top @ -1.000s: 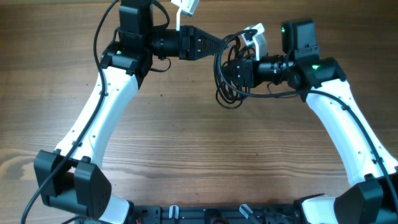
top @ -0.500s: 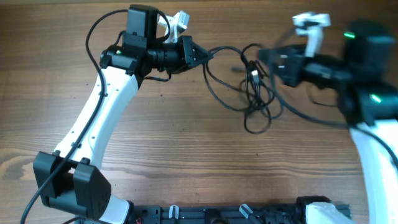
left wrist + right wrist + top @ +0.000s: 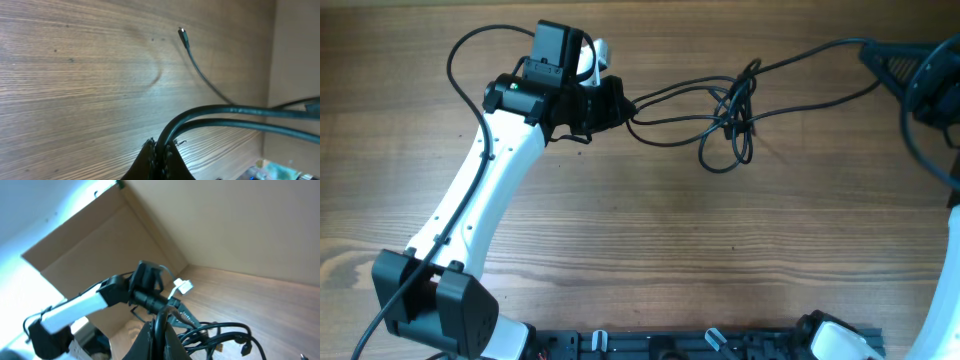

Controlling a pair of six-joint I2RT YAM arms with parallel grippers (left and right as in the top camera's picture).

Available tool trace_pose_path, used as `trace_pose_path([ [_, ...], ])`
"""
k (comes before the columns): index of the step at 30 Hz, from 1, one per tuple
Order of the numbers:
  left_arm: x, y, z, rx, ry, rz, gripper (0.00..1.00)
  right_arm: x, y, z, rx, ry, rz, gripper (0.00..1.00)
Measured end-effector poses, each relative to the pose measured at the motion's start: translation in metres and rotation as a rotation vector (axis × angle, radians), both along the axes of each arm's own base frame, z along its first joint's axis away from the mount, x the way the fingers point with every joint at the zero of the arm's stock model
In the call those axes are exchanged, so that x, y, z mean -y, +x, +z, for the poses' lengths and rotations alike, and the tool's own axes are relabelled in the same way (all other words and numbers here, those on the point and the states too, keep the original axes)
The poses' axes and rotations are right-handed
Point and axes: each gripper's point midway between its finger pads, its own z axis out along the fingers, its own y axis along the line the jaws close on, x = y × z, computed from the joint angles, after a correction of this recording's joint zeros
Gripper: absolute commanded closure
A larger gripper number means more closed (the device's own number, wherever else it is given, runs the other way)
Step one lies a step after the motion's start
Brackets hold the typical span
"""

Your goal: Untangle cables

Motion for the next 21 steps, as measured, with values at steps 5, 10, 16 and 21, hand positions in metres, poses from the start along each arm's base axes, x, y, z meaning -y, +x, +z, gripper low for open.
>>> trace_pose_path([
  [5,-0.005,-0.005,-0.006,0.050,0.062,-0.105,0.96,0.026,0.038,-0.035,-0.161,0.085,-0.019,0.95],
  [10,0.027,-0.009,0.028,0.206,-0.146,-0.337,0.96,0.021,0.072,-0.078,-0.304,0.149,0.041,0.95],
  [16,0.034,0.008,0.052,0.294,-0.242,-0.320,0.96,-0.053,0.078,-0.105,-0.418,0.149,0.183,0.95],
  [21,0.023,0.031,0.068,0.346,-0.273,-0.235,0.96,-0.098,0.083,-0.173,-0.640,0.019,0.033,0.95],
])
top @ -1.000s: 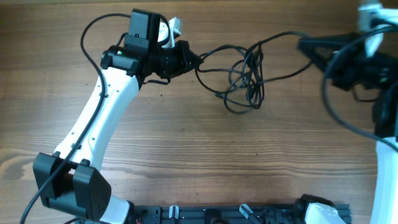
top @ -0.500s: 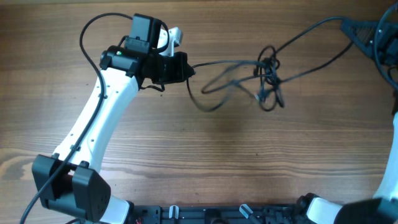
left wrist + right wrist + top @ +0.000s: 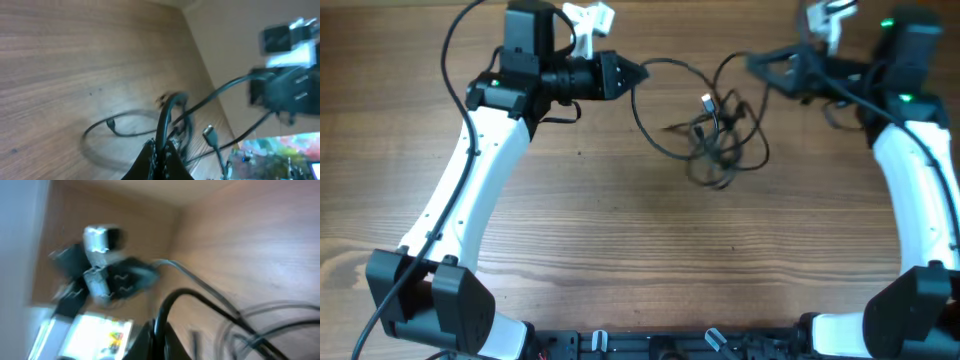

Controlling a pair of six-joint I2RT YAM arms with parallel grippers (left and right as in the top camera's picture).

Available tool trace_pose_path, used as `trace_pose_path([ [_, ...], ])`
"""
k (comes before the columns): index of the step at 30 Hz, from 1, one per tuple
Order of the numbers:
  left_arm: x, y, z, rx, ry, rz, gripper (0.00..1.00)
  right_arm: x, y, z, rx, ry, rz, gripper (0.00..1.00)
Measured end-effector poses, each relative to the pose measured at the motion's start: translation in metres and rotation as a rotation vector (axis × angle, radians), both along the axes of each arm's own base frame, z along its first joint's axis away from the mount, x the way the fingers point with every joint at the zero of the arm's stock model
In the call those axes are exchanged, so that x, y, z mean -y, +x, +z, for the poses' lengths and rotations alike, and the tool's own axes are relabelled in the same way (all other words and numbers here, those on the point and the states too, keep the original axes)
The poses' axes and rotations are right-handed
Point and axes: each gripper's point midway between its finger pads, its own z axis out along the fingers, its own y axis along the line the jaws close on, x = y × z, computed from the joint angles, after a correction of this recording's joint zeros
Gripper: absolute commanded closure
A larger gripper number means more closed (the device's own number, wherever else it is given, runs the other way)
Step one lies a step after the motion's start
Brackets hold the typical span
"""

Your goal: Untangle cables

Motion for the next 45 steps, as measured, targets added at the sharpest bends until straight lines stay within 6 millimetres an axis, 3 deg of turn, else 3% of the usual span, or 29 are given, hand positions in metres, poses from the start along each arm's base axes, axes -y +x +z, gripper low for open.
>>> trace_pose_path([
  [2,0.000,-0.001,0.001,-0.018,0.002,0.020,0.96,-0.008,0.006,-0.028,-0.013,-0.149,-0.055,0.95],
  [5,-0.005,-0.009,0.000,-0.069,0.030,0.068,0.94,-0.011,0.009,-0.052,-0.017,-0.307,-0.105,0.95],
  [9,-0.029,-0.022,-0.026,-0.202,0.162,0.191,0.85,0.004,0.004,-0.082,-0.092,-0.475,-0.170,0.90],
  [11,-0.040,-0.023,-0.038,-0.237,0.220,0.245,0.85,0.013,0.000,-0.093,-0.132,-0.538,-0.193,0.87],
  [14,-0.055,-0.020,-0.048,-0.245,0.297,0.317,0.76,0.025,-0.005,-0.104,-0.175,-0.608,-0.223,0.82],
  [15,-0.059,-0.018,-0.049,-0.241,0.312,0.333,0.68,0.029,-0.009,-0.109,-0.198,-0.635,-0.230,0.72],
  [18,-0.063,-0.016,-0.050,-0.232,0.333,0.356,0.60,0.034,-0.015,-0.115,-0.220,-0.676,-0.225,0.38],
  [21,-0.063,-0.018,-0.049,-0.215,0.350,0.344,0.59,0.035,-0.023,-0.119,-0.227,-0.703,-0.187,0.32],
  [25,-0.033,-0.034,-0.048,-0.181,0.372,0.247,0.61,0.036,-0.031,-0.120,-0.234,-0.721,-0.151,0.30],
  [28,-0.006,-0.038,-0.049,-0.147,0.368,0.185,0.60,0.056,-0.021,-0.098,-0.214,-0.715,-0.208,0.24],
  [32,0.034,-0.020,-0.086,-0.142,0.368,0.128,0.58,0.097,-0.016,-0.077,-0.219,-0.702,-0.323,0.16],
  [34,0.041,-0.010,-0.108,-0.157,0.378,0.125,0.50,0.108,-0.018,-0.077,-0.238,-0.701,-0.346,0.13],
  [38,0.046,0.000,-0.141,-0.183,0.407,0.116,0.36,0.108,-0.020,-0.078,-0.237,-0.707,-0.338,0.12],
  [42,0.048,0.006,-0.159,-0.150,0.441,0.077,0.35,0.107,-0.029,-0.082,-0.259,-0.722,-0.305,0.12],
  [45,0.049,0.014,-0.177,-0.139,0.464,0.076,0.28,0.107,-0.030,-0.083,-0.258,-0.725,-0.300,0.12],
])
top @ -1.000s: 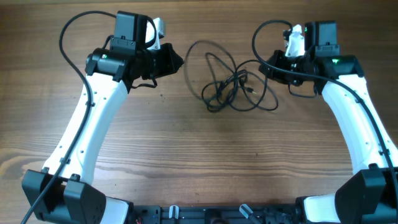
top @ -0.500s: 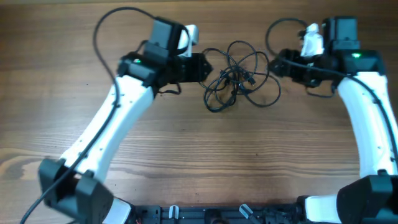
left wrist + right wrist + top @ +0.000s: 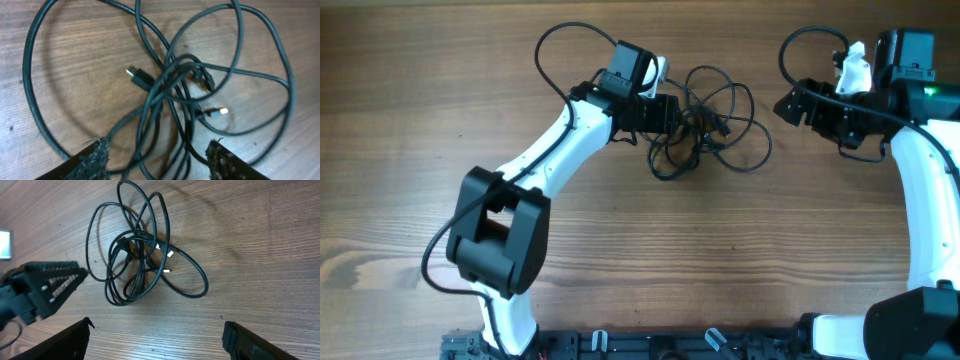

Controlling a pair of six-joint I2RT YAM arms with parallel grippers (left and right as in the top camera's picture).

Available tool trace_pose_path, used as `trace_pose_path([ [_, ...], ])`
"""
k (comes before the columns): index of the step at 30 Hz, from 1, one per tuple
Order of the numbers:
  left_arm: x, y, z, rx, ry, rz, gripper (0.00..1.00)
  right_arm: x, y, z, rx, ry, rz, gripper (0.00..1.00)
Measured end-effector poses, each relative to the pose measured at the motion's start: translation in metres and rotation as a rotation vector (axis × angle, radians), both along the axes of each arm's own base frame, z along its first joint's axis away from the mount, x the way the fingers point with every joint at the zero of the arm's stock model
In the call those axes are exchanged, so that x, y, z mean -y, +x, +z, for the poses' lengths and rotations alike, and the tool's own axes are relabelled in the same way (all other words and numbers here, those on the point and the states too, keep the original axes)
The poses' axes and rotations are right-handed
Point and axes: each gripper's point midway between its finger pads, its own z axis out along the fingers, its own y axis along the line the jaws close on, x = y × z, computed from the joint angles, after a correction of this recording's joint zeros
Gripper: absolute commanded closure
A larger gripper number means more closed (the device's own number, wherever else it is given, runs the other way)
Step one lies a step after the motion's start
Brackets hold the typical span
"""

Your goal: Untangle cables

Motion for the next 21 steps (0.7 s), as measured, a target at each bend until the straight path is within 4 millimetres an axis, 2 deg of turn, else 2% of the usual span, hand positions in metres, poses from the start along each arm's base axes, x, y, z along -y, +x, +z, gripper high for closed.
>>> trace_pose_path([
  [6,0.004,0.010,-0.020,0.032,0.022,-0.037,0.24,0.000,-0.001,0.000,-0.002,-0.003,0.007,0.12],
  [11,0.004,0.013,-0.021,0.078,0.042,-0.088,0.30,0.000,-0.003,-0.001,-0.006,-0.009,0.022,0.12],
  [16,0.005,0.017,-0.019,0.121,0.058,-0.129,0.30,-0.001,-0.009,-0.004,-0.022,-0.016,0.046,0.12],
  [21,0.012,0.030,-0.019,0.188,0.041,-0.137,0.30,-0.001,-0.010,-0.004,-0.022,-0.023,0.064,0.12],
])
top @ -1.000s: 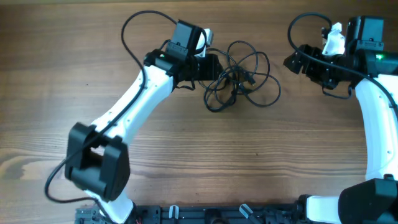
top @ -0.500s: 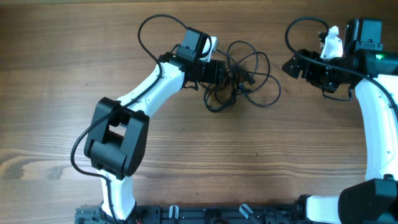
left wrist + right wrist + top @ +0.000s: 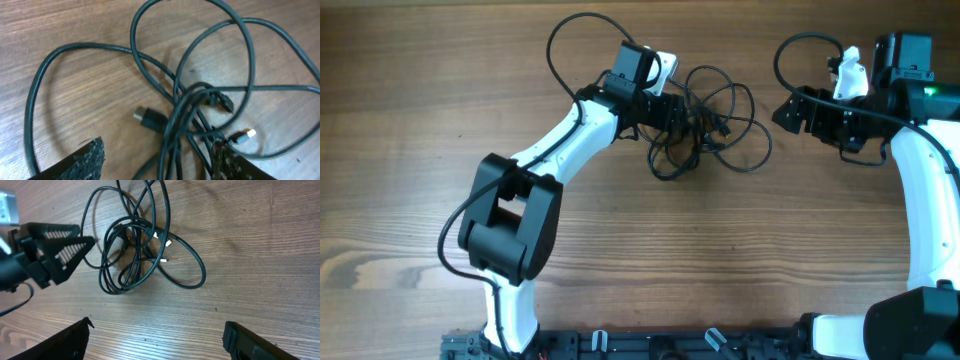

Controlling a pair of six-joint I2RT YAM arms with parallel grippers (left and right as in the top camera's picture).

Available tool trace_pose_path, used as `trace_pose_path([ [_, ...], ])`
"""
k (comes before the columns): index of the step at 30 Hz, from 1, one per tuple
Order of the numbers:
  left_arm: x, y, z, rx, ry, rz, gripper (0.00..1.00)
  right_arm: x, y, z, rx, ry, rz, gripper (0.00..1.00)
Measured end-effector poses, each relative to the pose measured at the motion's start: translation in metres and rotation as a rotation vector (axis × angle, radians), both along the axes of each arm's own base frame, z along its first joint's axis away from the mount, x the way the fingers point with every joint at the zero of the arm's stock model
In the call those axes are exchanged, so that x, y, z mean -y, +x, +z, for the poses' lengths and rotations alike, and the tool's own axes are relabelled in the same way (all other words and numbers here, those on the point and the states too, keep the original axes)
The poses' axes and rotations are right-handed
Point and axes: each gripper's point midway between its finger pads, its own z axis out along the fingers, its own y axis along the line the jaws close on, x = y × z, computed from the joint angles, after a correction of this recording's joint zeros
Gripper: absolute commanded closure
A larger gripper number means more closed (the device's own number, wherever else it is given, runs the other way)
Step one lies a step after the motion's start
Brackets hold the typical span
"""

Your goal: Untangle cables

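A knot of thin black cables (image 3: 708, 122) lies on the wooden table at the far middle, with loops spreading out on all sides. My left gripper (image 3: 672, 110) is open at the heap's left edge. In the left wrist view several strands (image 3: 172, 130) run between its spread fingers (image 3: 86, 158), next to a black plug (image 3: 150, 119) and a small white-tipped plug (image 3: 244, 135). My right gripper (image 3: 788, 110) is open to the right of the heap, apart from it. From the right wrist the tangle (image 3: 137, 245) lies far ahead, and nothing is between the right gripper's (image 3: 157, 340) jaws.
The left arm's own wire (image 3: 560, 40) loops over the table behind the wrist, and the right arm's wire (image 3: 790, 50) loops near its wrist. A dark rail (image 3: 700, 345) runs along the table's front edge.
My left gripper has turned a little and edged onto the heap's left side, still open. The right gripper has barely shifted. The cables lie as they did.
First both grippers were shut on cable ends, with strands stretched between them and a knot in the middle. Then the arms stood closer together at the far edge, still holding, with the cables slack. Later both were open and the cables lay heaped on the table, as now.
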Motion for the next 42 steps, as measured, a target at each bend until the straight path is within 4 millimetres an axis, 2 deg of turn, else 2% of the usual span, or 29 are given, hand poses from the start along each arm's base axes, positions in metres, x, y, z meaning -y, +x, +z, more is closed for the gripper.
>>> trace_pose_path([
  [2,0.003,0.002,-0.011,-0.005,0.003,-0.004,0.30,0.000,0.000,0.000,0.001,-0.001,0.003,0.12],
  [5,0.004,-0.002,-0.040,-0.049,0.025,-0.009,0.30,0.000,0.000,0.000,0.001,-0.001,0.003,0.09],
  [8,0.004,-0.004,-0.051,-0.068,0.035,-0.011,0.31,0.000,0.000,0.000,0.001,-0.001,0.003,0.09],
  [10,0.004,-0.004,-0.051,-0.070,0.036,-0.010,0.38,0.000,0.000,0.000,0.002,-0.001,0.003,0.09],
  [12,0.005,-0.005,-0.051,-0.068,0.038,-0.016,0.69,0.000,0.000,0.000,0.002,-0.001,0.003,0.09],
  [15,0.008,-0.011,-0.054,-0.083,0.047,-0.029,0.96,0.000,0.000,0.000,0.003,-0.001,0.003,0.09],
  [19,0.015,-0.017,-0.055,-0.079,0.060,-0.048,0.96,0.000,0.000,0.000,0.004,-0.003,0.007,0.07],
  [23,0.005,-0.020,-0.051,-0.092,0.101,-0.025,0.96,0.000,0.000,0.000,0.011,-0.011,0.026,0.07],
  [24,0.001,-0.022,-0.043,-0.091,0.108,-0.019,0.96,0.000,0.000,0.000,0.015,-0.012,0.029,0.07],
  [25,-0.003,-0.027,-0.027,-0.092,0.112,-0.015,0.96,-0.001,0.001,0.001,0.022,-0.010,0.042,0.07],
  [26,-0.004,-0.028,0.001,-0.061,0.092,-0.015,0.96,-0.004,0.002,0.002,0.034,0.002,0.062,0.07],
  [27,-0.003,-0.029,0.030,-0.017,0.058,-0.020,0.96,-0.006,0.002,0.004,0.044,0.012,0.077,0.08],
  [28,0.001,-0.033,0.067,0.034,0.003,-0.037,0.96,-0.013,0.005,0.008,0.073,0.044,0.111,0.08],
  [30,0.005,-0.049,0.144,0.139,-0.114,-0.086,0.96,-0.028,0.009,0.020,0.134,0.121,0.177,0.11],
  [32,0.006,-0.065,0.194,0.202,-0.198,-0.111,0.96,-0.046,0.013,0.037,0.214,0.226,0.254,0.14],
  [33,0.003,-0.082,0.233,0.249,-0.255,-0.134,0.96,-0.053,0.014,0.045,0.249,0.270,0.284,0.15],
  [35,0.000,-0.095,0.249,0.247,-0.285,-0.141,0.96,-0.060,0.016,0.055,0.291,0.320,0.318,0.16],
  [40,0.002,-0.095,0.242,0.165,-0.322,-0.094,0.96,-0.070,0.013,0.066,0.322,0.390,0.356,0.24],
  [42,0.006,-0.092,0.248,0.164,-0.366,-0.084,0.96,-0.071,0.013,0.064,0.312,0.386,0.351,0.25],
])
